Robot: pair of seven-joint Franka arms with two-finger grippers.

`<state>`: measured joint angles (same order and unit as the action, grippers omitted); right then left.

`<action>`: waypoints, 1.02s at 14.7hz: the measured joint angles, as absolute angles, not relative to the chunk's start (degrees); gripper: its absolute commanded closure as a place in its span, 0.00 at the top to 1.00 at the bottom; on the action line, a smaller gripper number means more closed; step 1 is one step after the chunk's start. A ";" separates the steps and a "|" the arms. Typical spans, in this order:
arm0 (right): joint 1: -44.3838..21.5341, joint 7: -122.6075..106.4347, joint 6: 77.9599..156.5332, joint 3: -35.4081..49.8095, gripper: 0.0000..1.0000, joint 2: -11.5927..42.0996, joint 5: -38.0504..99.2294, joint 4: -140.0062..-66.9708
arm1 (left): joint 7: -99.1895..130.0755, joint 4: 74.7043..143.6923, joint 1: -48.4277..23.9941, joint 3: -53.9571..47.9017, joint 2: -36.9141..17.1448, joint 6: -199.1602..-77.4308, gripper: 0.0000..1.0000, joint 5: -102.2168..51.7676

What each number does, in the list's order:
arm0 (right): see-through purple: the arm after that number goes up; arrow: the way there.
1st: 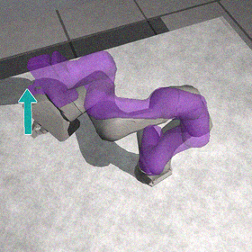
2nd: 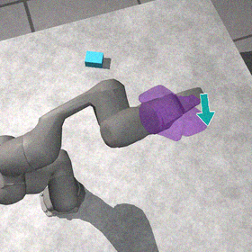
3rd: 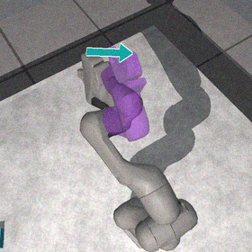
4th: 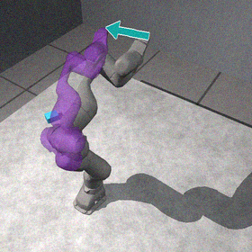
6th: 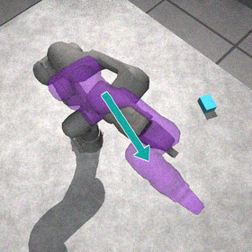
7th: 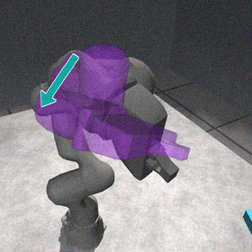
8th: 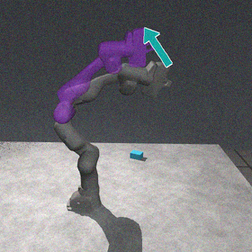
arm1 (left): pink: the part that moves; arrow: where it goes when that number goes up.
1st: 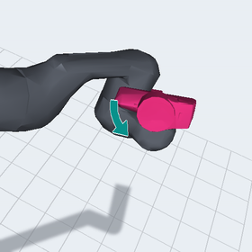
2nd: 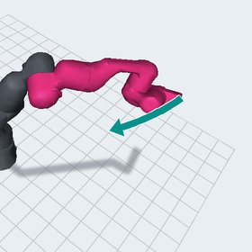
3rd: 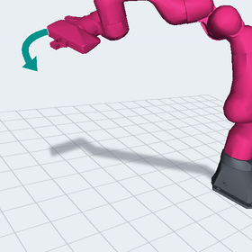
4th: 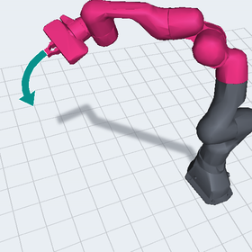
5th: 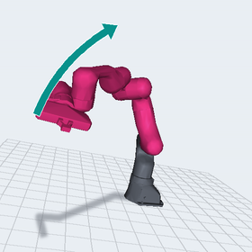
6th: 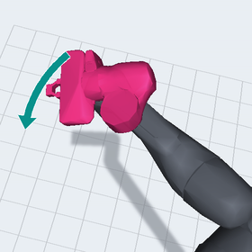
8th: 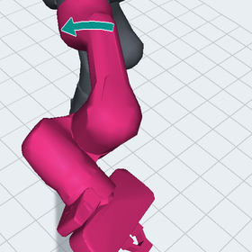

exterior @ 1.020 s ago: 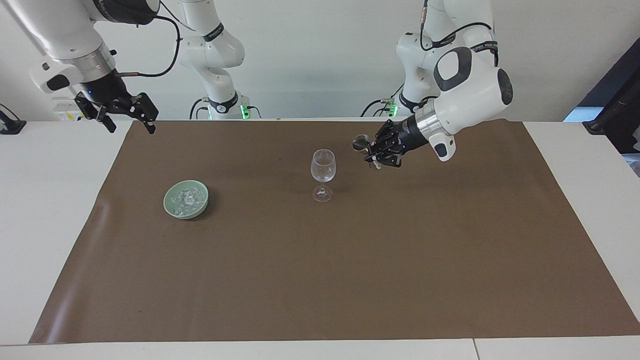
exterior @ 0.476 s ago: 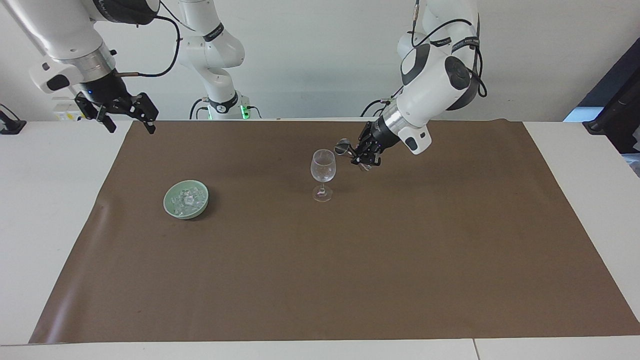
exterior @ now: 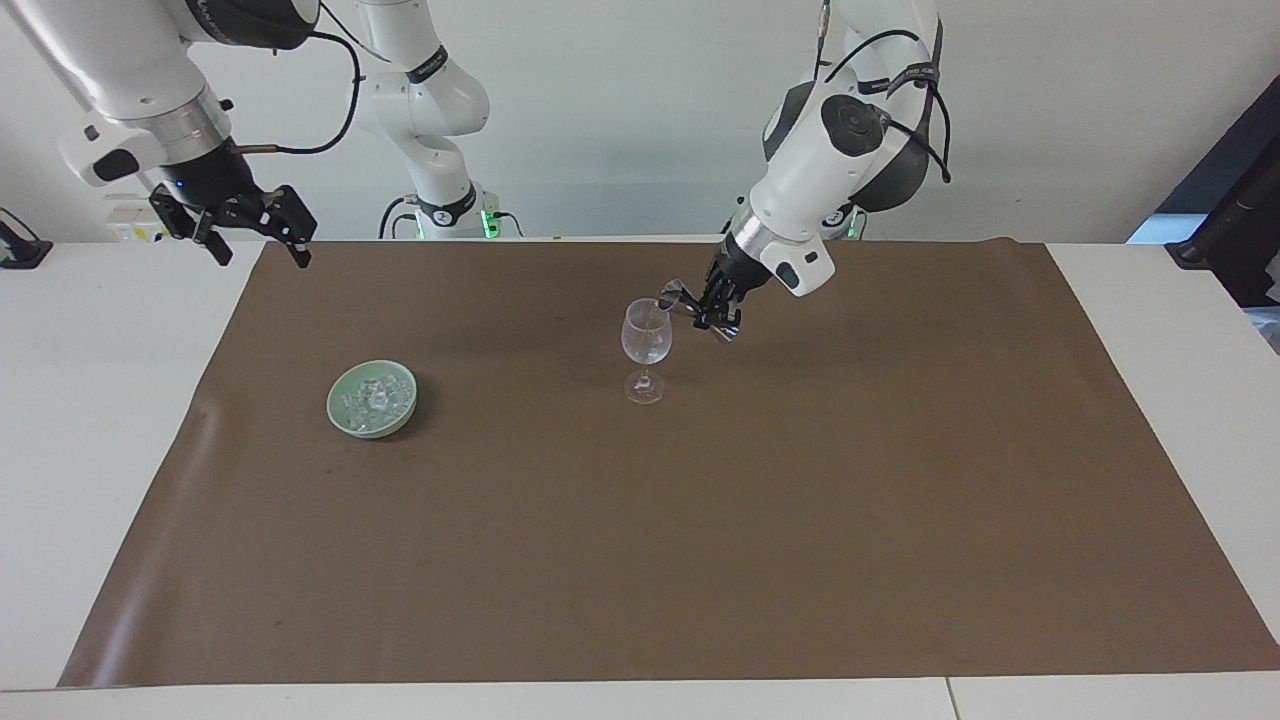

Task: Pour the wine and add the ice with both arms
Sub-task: 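Tilt the jigger over the glass to pour with the left gripper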

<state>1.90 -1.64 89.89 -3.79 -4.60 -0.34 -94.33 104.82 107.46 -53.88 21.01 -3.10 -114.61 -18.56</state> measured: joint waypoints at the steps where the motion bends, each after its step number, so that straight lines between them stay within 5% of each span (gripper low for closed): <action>1: 1.90 -1.64 89.89 -3.79 1.00 -4.60 -0.34 -94.33 | 105.59 107.46 -54.70 21.00 -3.10 -114.68 0.00 -16.98; 15: 1.90 -1.64 89.89 -3.79 1.00 -4.60 -0.34 -94.33 | 111.17 107.28 -59.89 20.95 -3.07 -115.16 0.00 -0.95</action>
<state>1.90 -1.64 89.89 -3.79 -4.60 -0.34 -94.33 111.17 107.28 -59.89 20.95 -3.07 -115.16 -0.95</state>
